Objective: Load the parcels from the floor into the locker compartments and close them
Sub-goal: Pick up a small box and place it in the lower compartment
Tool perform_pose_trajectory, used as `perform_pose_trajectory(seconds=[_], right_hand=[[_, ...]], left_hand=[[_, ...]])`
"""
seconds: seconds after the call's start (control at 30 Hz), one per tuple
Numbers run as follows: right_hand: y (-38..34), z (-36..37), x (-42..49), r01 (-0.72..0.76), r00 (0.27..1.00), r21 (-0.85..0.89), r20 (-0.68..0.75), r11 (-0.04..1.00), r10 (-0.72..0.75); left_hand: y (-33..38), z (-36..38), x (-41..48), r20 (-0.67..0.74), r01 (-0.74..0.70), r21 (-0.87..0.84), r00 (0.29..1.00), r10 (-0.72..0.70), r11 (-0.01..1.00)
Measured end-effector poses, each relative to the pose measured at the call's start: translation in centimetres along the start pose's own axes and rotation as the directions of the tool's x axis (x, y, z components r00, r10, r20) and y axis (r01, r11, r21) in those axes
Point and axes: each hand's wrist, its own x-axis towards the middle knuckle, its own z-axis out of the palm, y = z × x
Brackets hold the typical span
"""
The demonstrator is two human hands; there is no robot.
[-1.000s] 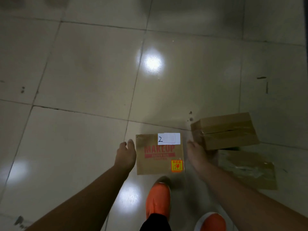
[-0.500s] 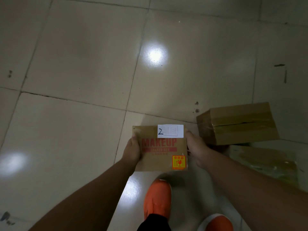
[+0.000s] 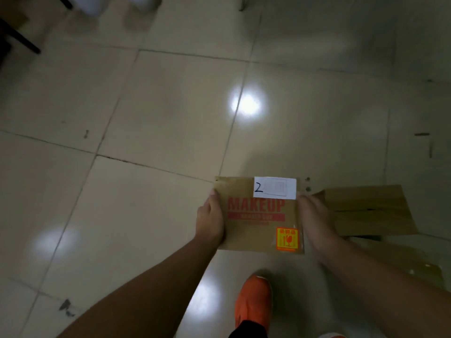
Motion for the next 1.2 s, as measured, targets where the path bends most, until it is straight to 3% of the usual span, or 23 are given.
perform_pose_trajectory(seconds=[0.23,0.43,0.73,0.93,1.2], right_hand=[[-11.7,-1.4,-8.3,0.165,0.982,0.092,-0.104,0.982,-0.156],[-21.2,-3.4,-17.1,0.185,0.983,0.152,-0.049,0.971,-0.179],[-35.1,-8.6,-29.9,0.314,0.949,0.184,-0.056,0.931,-0.309],[-42.2,-13.1,-39.5,0.438,0.899,0.185,-0.108,0.88,-0.425],[-52.4,-19.6,-51.5,0.614,0.787,0.196,-0.23,0.765,-0.572]], left_hand=[[10.1,-6.0,-6.7,0.097,-0.08,-0.117,0.991,0.092,0.99],[20.8,-12.2,-13.9,0.11,-0.176,-0.165,0.974,0.196,0.97],[34.3,-18.9,-26.3,0.364,-0.21,-0.248,0.884,0.292,0.946],[42.6,-22.9,-36.6,0.425,-0.252,-0.306,0.827,0.369,0.918],[53.8,-27.6,-50.2,0.394,-0.478,-0.256,0.742,0.542,0.84]])
